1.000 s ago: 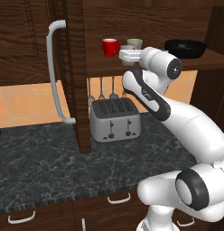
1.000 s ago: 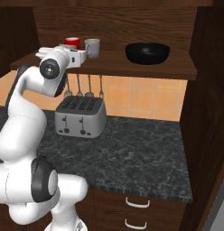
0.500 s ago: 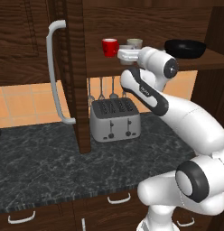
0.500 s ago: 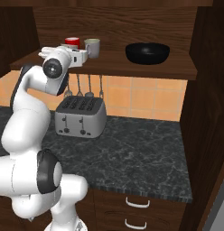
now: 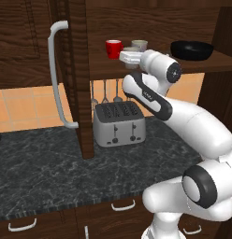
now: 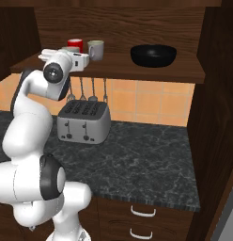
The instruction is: Gather all objects into one cabinet and sort the glasses and bowls to opposite sides.
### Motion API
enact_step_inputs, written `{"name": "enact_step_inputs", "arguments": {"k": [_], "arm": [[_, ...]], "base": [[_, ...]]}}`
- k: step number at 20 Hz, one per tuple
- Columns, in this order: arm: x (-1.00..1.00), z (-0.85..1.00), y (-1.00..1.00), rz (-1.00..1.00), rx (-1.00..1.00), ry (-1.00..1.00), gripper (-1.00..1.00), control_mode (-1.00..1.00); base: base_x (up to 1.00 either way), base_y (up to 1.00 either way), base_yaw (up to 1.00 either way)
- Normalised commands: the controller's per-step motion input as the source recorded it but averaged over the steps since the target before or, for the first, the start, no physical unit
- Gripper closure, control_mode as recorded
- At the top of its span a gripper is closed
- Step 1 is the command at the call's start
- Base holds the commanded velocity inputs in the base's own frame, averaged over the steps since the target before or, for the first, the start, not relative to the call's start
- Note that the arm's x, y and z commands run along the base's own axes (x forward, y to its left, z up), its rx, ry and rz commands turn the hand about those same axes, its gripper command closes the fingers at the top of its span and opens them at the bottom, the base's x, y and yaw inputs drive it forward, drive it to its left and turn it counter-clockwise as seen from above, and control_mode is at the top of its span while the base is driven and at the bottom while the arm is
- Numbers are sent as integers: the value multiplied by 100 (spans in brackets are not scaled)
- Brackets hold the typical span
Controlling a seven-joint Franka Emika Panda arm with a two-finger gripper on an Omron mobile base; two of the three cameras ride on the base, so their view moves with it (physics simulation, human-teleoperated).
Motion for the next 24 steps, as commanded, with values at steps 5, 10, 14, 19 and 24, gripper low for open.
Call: {"name": "enact_step_inputs", "arguments": {"k": [5, 10, 14, 19, 24], "arm": [[-13, 8, 0, 0, 1, -3, -100, -100], [-9, 4, 0, 0, 0, -1, -100, -100], [-6, 20, -1, 0, 2, 0, -100, -100], [-55, 21, -4, 1, 1, -1, -100, -100], [-71, 20, -10, 2, 3, 0, -100, -100]], "base": [[0, 0, 0], [0, 0, 0], [0, 0, 0], [0, 0, 0], [0, 0, 0]]}}
